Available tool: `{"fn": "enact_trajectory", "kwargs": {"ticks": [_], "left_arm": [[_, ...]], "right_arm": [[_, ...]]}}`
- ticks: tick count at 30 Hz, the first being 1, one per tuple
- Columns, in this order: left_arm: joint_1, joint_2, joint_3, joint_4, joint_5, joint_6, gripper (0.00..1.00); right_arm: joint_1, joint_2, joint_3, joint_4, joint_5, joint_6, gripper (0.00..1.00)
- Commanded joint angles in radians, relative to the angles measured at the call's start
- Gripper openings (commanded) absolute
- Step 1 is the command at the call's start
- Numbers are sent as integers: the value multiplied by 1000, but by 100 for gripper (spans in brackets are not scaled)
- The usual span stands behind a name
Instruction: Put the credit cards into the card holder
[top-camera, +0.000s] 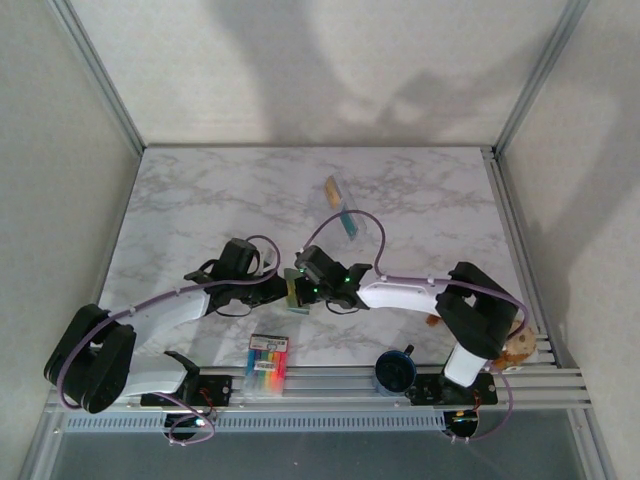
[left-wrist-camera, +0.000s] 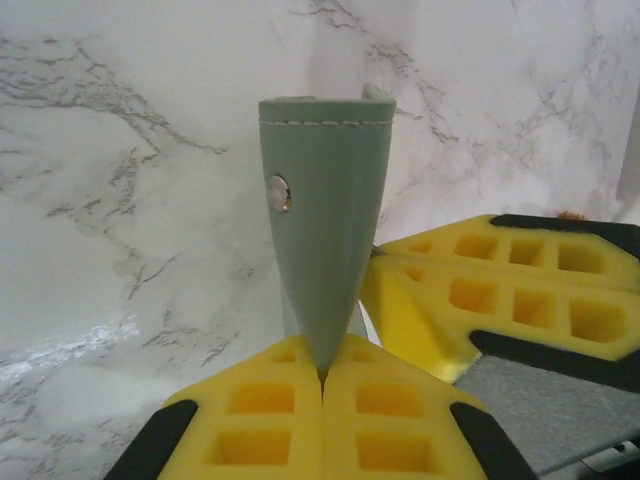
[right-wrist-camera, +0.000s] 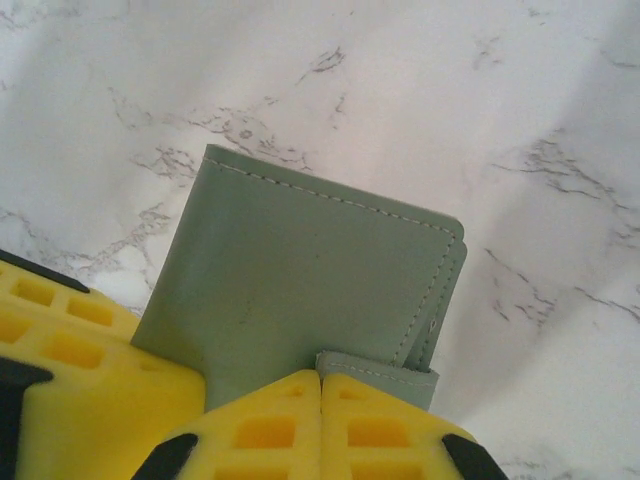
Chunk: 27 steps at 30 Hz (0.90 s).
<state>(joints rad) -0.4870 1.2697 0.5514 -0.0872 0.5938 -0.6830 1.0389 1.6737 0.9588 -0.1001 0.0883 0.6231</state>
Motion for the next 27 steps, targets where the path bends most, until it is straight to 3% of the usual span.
{"fn": "enact_trajectory", "kwargs": {"ticks": [1, 6, 9, 14, 17, 22, 24, 27], "left_arm": [[29, -46, 1, -20, -23, 5, 0], [39, -29, -2, -23, -18, 25, 0], [47, -15, 0, -17, -11, 24, 0], [47, 8, -7, -10, -26, 31, 0], [48, 21, -27, 34, -4, 8, 2], [49, 42, -36, 46, 3, 15, 26], [48, 46, -38, 59, 8, 7, 44], [48, 52, -24, 37, 10, 30, 53]], "right_arm": [[-22, -52, -59, -139, 194, 30, 0], [-32, -99, -117, -88, 200, 37, 0], [-58, -126, -148, -10, 86, 29, 0], [-105, -194, -277, 280, -168, 41, 0], [-131, -215, -289, 294, -233, 47, 0], [-152, -210, -286, 305, -298, 24, 0], [-152, -224, -279, 300, -321, 12, 0], [-151, -246, -276, 315, -327, 6, 0]]}}
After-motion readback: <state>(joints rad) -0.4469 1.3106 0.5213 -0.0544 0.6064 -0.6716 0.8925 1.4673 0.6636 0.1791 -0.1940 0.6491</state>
